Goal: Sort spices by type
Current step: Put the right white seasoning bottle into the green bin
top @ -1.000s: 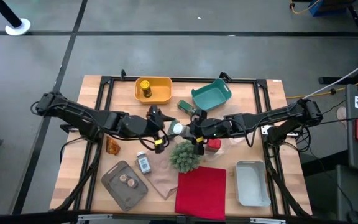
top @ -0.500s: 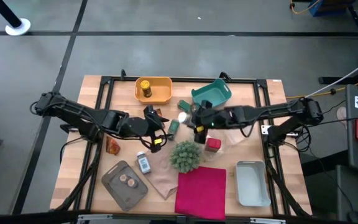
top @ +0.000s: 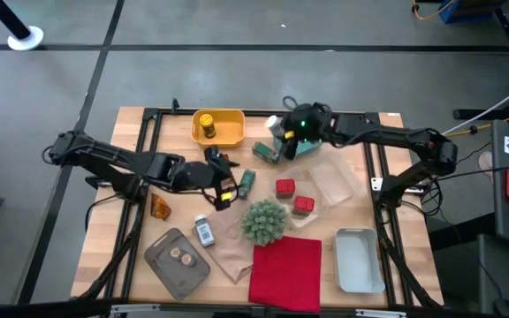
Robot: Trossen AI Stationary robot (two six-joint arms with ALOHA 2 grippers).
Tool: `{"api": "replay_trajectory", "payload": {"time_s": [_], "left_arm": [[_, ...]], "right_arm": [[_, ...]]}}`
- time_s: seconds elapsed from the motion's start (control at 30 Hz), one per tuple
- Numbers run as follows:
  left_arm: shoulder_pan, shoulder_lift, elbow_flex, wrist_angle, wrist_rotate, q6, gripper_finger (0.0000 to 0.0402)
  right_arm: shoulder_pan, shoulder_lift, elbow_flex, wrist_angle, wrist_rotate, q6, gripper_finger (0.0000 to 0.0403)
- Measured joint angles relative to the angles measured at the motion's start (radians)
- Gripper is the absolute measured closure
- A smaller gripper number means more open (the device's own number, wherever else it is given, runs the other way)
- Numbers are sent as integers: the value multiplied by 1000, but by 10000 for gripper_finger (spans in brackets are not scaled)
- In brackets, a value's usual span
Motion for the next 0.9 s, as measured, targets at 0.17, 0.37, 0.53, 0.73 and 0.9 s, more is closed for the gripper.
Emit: {"api": "replay_trajectory", "payload": {"time_s": [0.17,0.37,0.53,0.73,0.9], "left_arm": [[89,0,0,-9,-1,38,122],[195,0,0,-20,0,96,122],[260,0,0,-21,4,102,122],[316,0,0,-21,46,130,121],[343,0,0,-21,49,130,121]], "right_arm": [[-157,0,-122,169,-133,-8,200],[-297,0,-288,461,-253,49,200],[-311,3,-410,684,-269,90,200],[-310,4,-472,790,-218,144,200],[-282,44,-483,847,-155,150,200]]}}
